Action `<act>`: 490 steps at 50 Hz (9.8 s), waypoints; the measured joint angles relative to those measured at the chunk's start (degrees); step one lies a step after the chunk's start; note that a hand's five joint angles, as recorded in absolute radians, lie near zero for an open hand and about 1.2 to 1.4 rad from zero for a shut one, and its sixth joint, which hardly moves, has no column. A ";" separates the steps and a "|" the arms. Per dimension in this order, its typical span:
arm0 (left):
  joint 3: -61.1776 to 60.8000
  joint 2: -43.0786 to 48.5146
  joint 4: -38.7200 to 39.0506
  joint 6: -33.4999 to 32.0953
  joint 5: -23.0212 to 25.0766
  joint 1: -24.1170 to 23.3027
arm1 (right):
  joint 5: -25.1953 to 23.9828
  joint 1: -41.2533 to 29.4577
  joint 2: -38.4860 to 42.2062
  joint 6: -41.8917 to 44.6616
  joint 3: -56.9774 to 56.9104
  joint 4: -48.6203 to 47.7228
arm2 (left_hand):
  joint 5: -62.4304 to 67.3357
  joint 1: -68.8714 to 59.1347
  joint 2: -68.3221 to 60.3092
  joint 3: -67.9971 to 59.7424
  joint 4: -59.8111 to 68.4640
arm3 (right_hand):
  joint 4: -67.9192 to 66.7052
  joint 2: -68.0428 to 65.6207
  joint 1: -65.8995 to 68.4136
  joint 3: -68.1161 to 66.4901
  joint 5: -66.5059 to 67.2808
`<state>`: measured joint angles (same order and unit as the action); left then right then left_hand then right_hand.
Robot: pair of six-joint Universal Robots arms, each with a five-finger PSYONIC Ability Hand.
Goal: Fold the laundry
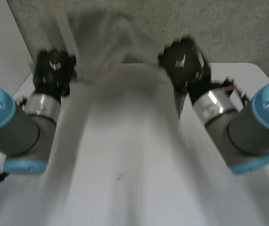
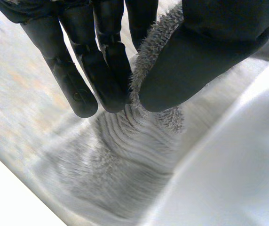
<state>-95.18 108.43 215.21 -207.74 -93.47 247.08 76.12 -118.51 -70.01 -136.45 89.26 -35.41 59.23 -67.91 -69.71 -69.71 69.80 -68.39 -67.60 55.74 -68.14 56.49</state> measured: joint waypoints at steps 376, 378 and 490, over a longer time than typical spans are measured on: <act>-12.24 -9.36 -10.08 18.14 4.00 2.48 | -10.78 25.33 -6.61 -25.35 26.75 23.38 | -57.43 57.63 60.25 59.92 -60.21 | 40.28 39.95 -32.19 40.30 -39.53; -12.34 -9.42 -10.08 18.15 4.00 2.42 | -10.84 25.29 -6.21 -25.07 26.70 23.33 | -57.43 57.63 60.25 59.92 -60.21 | 40.17 39.86 -32.17 40.19 -39.37; 7.31 6.56 -32.43 26.29 -5.48 -16.32 | -0.30 0.10 5.41 -34.93 1.39 28.88 | -57.52 57.63 60.27 60.21 -60.23 | 54.87 54.30 -44.07 56.01 -53.29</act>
<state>-87.87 114.99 182.78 -181.45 -98.95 230.76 75.81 -118.41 -64.61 -171.38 90.65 -6.52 1.72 -10.27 -9.44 -9.50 9.57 -13.52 -13.30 11.67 -12.13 3.20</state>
